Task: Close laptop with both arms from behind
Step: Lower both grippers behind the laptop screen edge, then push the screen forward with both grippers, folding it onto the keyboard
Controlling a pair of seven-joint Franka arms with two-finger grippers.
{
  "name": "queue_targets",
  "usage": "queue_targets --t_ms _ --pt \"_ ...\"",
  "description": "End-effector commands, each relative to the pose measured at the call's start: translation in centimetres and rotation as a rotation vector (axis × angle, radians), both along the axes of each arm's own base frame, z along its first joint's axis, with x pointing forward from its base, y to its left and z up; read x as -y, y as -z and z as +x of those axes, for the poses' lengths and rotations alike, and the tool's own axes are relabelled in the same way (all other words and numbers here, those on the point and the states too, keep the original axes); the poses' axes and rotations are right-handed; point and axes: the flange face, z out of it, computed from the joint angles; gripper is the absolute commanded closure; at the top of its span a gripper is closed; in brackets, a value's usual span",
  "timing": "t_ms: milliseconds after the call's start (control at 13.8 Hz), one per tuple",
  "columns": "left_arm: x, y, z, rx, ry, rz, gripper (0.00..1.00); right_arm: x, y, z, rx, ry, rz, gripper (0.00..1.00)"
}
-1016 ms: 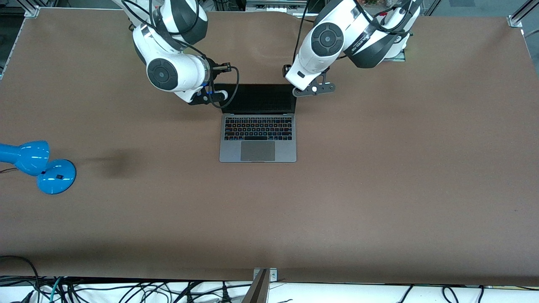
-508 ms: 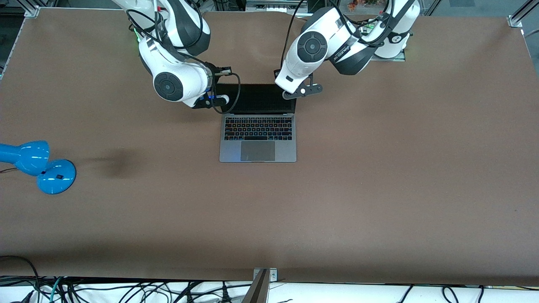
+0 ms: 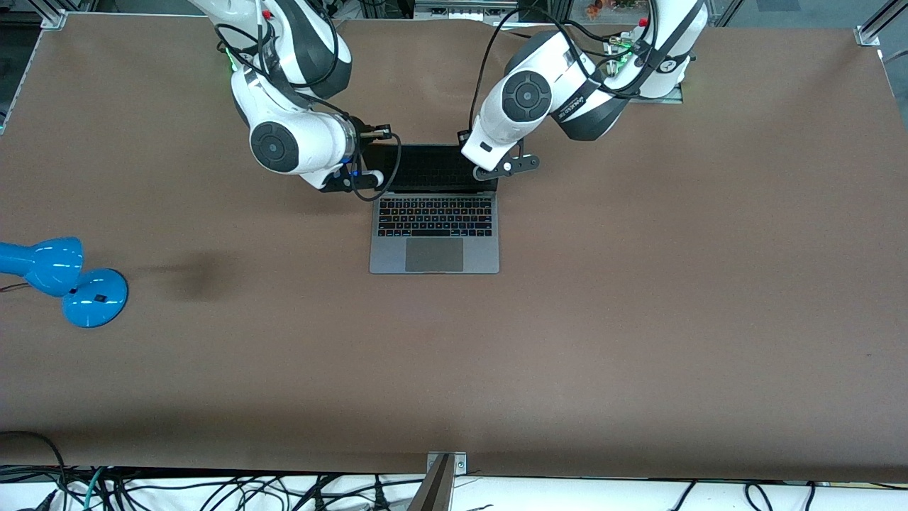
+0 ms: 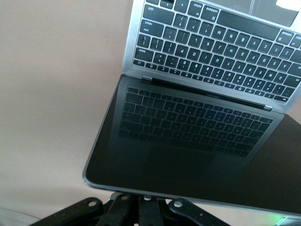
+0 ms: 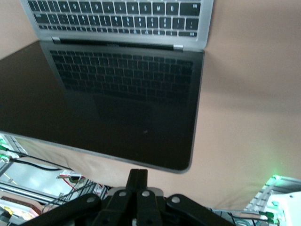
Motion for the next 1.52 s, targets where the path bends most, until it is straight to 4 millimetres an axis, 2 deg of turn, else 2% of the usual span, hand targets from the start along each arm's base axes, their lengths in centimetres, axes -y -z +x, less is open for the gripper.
queue_targets --t_ms 0,508,798,1451 --pt "0.1 0.5 1.5 0.014 -0.004 -0.004 1.0 0.1 -0.1 0.6 0.034 -0.009 0.018 0.99" --pt "-0.5 0.7 5.4 0.038 -0.036 -0.024 1.0 1.0 -0.9 3.3 0.157 0.012 0.02 0.99" --pt "-1.8 1.1 8.0 0.061 -0.056 -0.019 1.0 1.4 -1.3 5.1 0.197 -0.004 0.005 0.99" --pt "-1.5 4.2 11.6 0.066 -0.06 -0.014 1.0 2.4 2.4 7.8 0.222 0.008 0.049 0.99"
